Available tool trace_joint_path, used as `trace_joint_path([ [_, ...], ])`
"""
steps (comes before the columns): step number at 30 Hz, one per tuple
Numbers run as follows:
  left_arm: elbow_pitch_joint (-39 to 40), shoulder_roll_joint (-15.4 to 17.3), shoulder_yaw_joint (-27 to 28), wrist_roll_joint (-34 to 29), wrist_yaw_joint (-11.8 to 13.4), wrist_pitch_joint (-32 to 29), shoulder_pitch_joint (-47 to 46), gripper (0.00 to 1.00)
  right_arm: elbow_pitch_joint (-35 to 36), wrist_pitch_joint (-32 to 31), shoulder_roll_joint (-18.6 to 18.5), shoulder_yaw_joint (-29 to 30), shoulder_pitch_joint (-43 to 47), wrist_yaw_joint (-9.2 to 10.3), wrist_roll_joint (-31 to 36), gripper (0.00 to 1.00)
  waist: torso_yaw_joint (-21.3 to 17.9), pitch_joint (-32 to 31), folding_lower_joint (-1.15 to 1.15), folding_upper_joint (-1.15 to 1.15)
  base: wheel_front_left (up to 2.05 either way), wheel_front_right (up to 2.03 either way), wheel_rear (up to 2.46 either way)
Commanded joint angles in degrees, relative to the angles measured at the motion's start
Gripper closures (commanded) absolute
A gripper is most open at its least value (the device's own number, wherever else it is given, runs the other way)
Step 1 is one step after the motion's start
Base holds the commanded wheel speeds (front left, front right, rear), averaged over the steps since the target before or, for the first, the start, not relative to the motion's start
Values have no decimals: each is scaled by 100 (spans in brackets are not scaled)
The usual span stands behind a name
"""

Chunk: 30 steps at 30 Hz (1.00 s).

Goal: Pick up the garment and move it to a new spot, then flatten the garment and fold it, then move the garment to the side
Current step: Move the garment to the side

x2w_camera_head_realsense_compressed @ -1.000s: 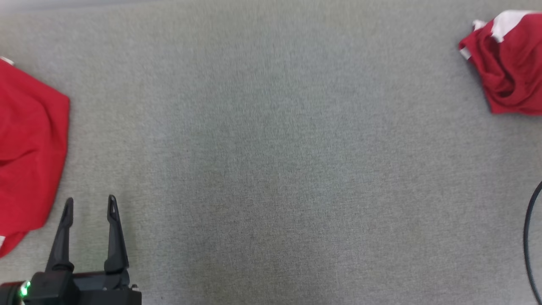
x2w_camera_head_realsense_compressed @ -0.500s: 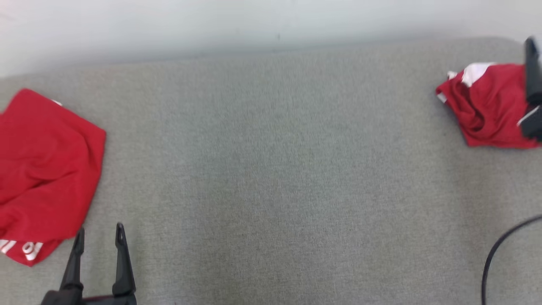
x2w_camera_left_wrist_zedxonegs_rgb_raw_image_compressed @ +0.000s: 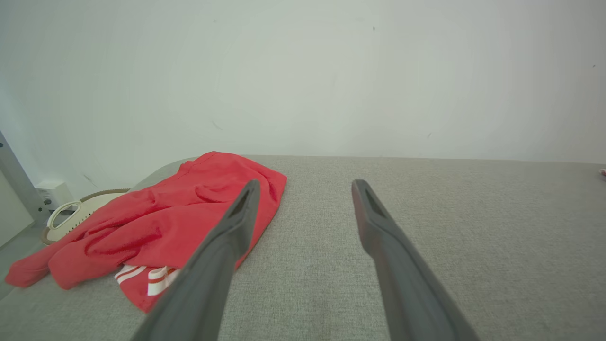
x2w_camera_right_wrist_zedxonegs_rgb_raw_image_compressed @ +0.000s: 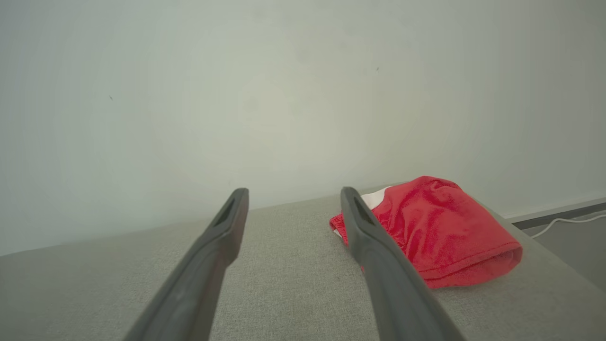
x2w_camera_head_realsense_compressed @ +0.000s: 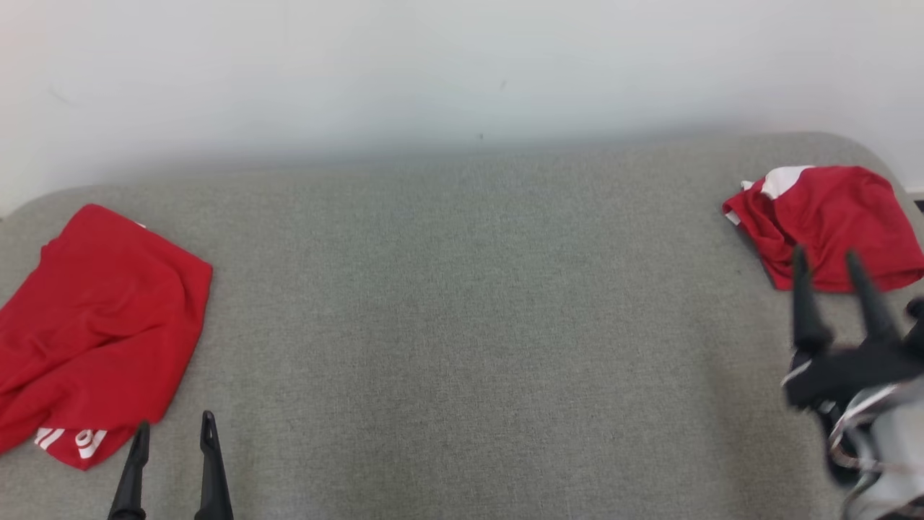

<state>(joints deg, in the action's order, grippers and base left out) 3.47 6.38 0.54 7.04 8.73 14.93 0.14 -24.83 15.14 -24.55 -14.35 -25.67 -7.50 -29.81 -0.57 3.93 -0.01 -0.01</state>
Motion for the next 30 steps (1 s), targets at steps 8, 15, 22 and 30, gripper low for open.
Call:
trace_joint_path([
  [8, -127, -21, -16, -28, -67, 25, 227, 0, 694, 12, 894, 531, 1241, 1, 745, 0, 97, -377, 1, 1, 0, 0, 0],
  [15, -315, 9, -53, -69, -87, 25, 270, 0, 1159, 12, 1279, 665, 1941, 1, 1297, 0, 216, -487, 1, 1, 0, 0, 0],
  [22, -491, 62, -130, -101, -149, 25, 272, 0, 1430, -77, 1640, 642, 2435, 1, 1783, 0, 291, -592, 1, 1, 0, 0, 0],
  [30, -633, 99, -186, -104, -186, 25, 274, 0, 1547, -242, 1867, 633, 2651, 1, 1976, 0, 258, -681, 1, 1, 0, 0, 0],
])
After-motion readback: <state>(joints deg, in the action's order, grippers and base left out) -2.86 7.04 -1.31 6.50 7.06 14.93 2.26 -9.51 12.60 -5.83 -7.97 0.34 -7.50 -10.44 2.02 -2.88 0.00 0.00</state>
